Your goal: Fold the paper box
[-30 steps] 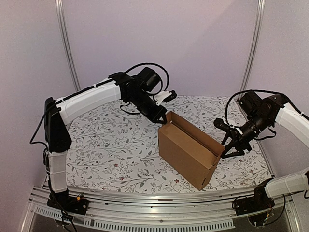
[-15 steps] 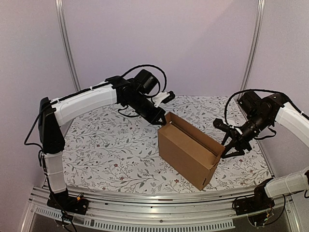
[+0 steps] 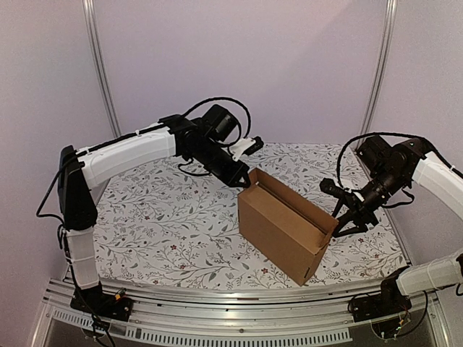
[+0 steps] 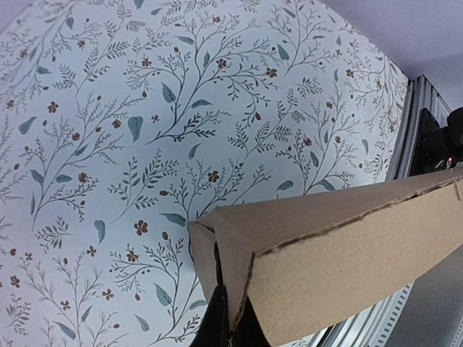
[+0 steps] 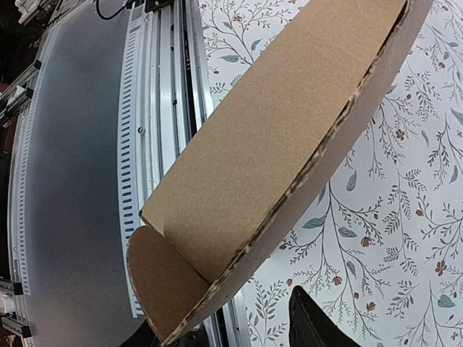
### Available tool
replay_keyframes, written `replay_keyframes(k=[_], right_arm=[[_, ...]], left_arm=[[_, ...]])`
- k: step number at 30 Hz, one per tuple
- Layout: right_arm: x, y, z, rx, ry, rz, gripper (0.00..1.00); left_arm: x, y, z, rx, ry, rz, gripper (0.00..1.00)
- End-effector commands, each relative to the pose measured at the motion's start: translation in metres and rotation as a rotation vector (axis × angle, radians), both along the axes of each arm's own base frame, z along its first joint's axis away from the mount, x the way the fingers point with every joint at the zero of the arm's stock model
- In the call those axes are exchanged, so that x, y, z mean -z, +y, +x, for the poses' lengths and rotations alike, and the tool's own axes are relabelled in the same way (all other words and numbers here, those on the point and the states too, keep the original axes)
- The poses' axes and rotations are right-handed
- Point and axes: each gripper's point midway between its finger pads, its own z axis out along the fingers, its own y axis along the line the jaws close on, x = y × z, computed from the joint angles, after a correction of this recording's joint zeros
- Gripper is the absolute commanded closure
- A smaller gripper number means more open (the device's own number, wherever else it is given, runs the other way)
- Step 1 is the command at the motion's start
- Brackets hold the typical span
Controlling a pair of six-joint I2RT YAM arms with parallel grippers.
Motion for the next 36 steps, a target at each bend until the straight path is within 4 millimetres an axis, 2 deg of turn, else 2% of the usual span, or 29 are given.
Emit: replay_keyframes(k=[1,22,31,34,36], right_arm=[[-0.004,0.001,-0.004,-0.035,-0.004,-0.001,0.51],[-0.01,-0.002,-0.026,-0.15,0.018,0.023,0.48],[-0.005,-0.019,-0.021,-0.155,-0.042,-0.09,0.44],[-0.011,-0.031,-0.02,-0.164,-0.086,-0.155,0.42],[-0.022,-0.04,-0.018,-0.169,-0.147,-0.2,0.41]], left_arm=[[0.021,0.0,-0.018,0.016,0.061,0.045,1.0],[0.023,-0.001,-0.015,0.012,0.044,0.05,1.0],[0.024,-0.002,-0.017,0.01,0.041,0.047,1.0],[0.024,-0.001,-0.018,0.007,0.035,0.051,1.0],[0.023,-0.001,-0.018,0.007,0.033,0.047,1.0]])
